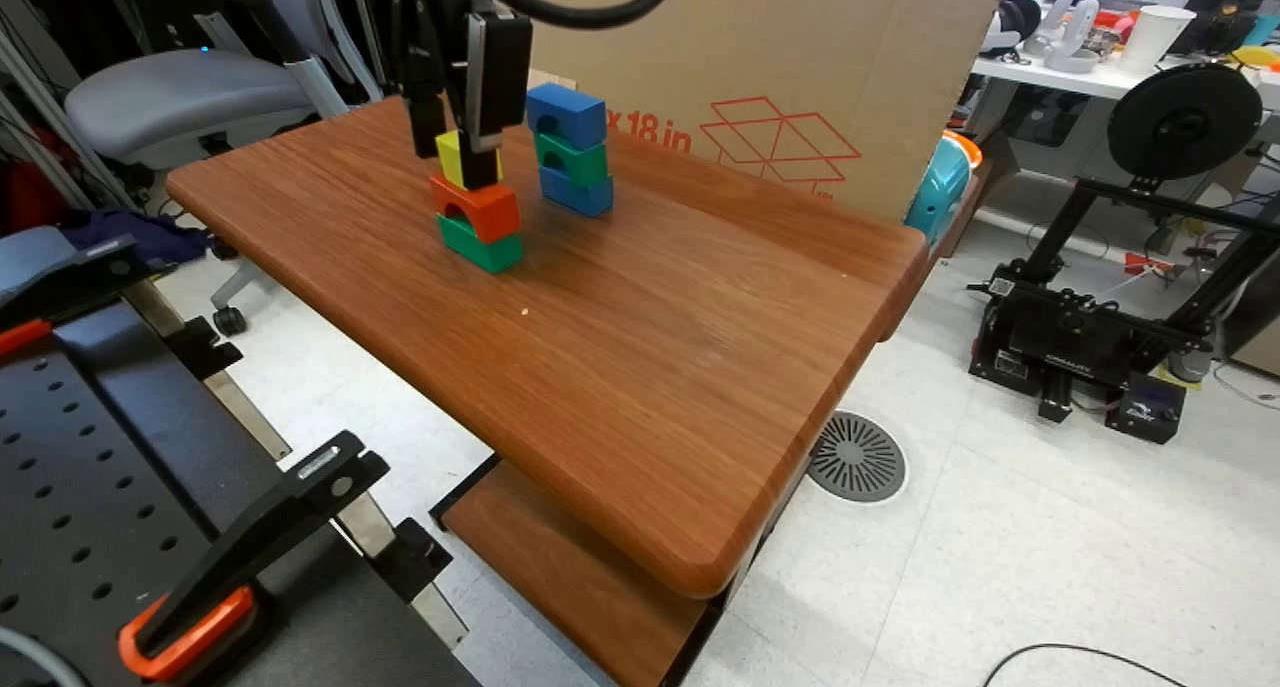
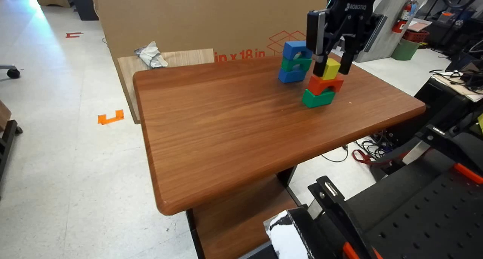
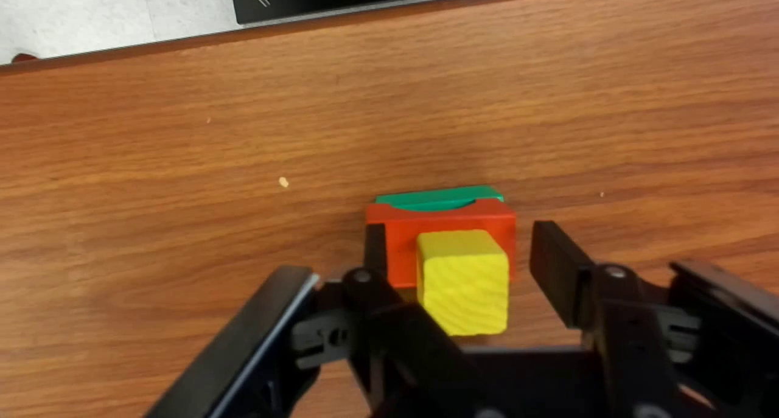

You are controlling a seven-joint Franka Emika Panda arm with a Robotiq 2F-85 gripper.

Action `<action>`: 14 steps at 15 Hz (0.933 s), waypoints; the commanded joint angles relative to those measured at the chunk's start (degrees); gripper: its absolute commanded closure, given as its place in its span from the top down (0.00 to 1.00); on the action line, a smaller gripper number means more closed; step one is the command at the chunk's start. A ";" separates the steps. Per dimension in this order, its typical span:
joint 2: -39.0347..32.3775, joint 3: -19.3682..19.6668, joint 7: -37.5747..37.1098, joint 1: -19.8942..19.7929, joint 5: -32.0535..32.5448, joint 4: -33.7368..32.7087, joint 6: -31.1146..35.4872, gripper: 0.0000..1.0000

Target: Put the yellow block on top of the orange block

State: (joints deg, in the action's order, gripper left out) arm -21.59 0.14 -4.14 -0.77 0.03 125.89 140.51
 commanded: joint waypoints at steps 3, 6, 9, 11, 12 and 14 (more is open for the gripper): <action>4.96 -0.05 1.15 -0.27 -1.40 2.83 -1.28 1.00; 11.02 -0.11 2.17 -0.48 -1.51 7.42 -0.70 1.00; 18.10 -0.47 3.62 -0.64 -3.03 12.36 -0.72 1.00; 20.25 -0.11 3.97 -0.55 -4.37 13.35 -5.05 1.00; 16.15 0.05 2.60 -0.06 -2.90 10.47 -2.10 1.00; 18.77 0.08 2.59 -0.10 -2.94 12.19 -4.05 1.00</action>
State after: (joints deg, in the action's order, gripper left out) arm -2.80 0.03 -1.56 -1.04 -2.90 138.18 136.59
